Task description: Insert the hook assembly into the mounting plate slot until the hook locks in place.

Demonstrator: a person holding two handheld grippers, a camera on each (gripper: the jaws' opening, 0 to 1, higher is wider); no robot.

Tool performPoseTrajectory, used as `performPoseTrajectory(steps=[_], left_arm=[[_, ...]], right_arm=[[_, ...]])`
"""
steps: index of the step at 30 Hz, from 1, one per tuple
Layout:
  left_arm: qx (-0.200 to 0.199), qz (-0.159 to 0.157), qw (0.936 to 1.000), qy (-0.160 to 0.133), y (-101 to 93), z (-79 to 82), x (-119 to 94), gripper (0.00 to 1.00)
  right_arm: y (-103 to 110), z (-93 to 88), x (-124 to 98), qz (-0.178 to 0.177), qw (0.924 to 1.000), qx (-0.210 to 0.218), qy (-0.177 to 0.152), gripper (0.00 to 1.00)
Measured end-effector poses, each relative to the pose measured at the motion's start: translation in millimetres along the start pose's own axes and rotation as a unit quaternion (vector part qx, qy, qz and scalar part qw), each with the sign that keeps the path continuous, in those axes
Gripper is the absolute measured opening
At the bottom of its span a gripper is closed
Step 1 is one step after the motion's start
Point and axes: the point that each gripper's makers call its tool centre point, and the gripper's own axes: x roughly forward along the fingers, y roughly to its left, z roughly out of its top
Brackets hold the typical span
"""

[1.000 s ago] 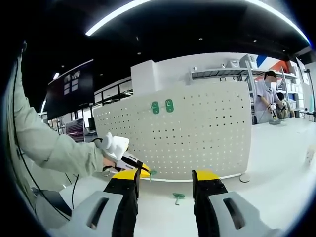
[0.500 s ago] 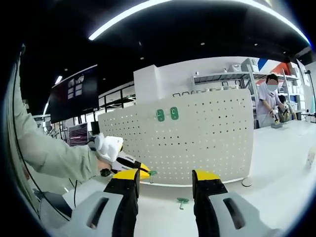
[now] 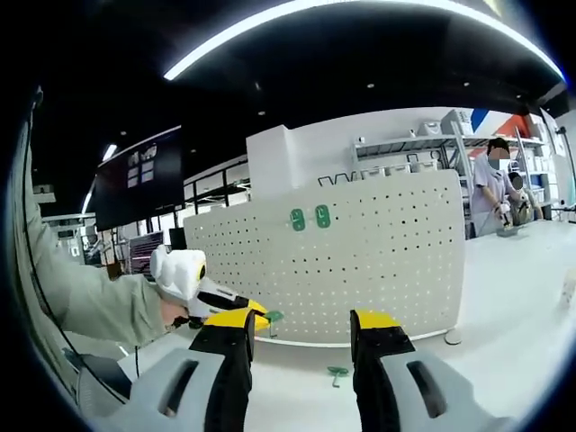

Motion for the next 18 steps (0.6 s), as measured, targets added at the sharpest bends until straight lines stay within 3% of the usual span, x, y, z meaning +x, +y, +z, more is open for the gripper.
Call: performPoseTrajectory(steps=[9, 18], left_arm=[[-0.026, 0.023, 0.9991, -0.026, -8.6, 8.5, -12.6, 0.04], [-0.071, 0.043, 0.9935, -0.078, -13.8, 30.7, -33.9, 0.04]], right_arm=[[3.3, 5.5, -2.1, 0.003, 1.0, -0.005, -0.006, 0.41], [7.8, 12.6, -4.8, 0.007, 0.9998, -0.01, -0.014, 0.41]])
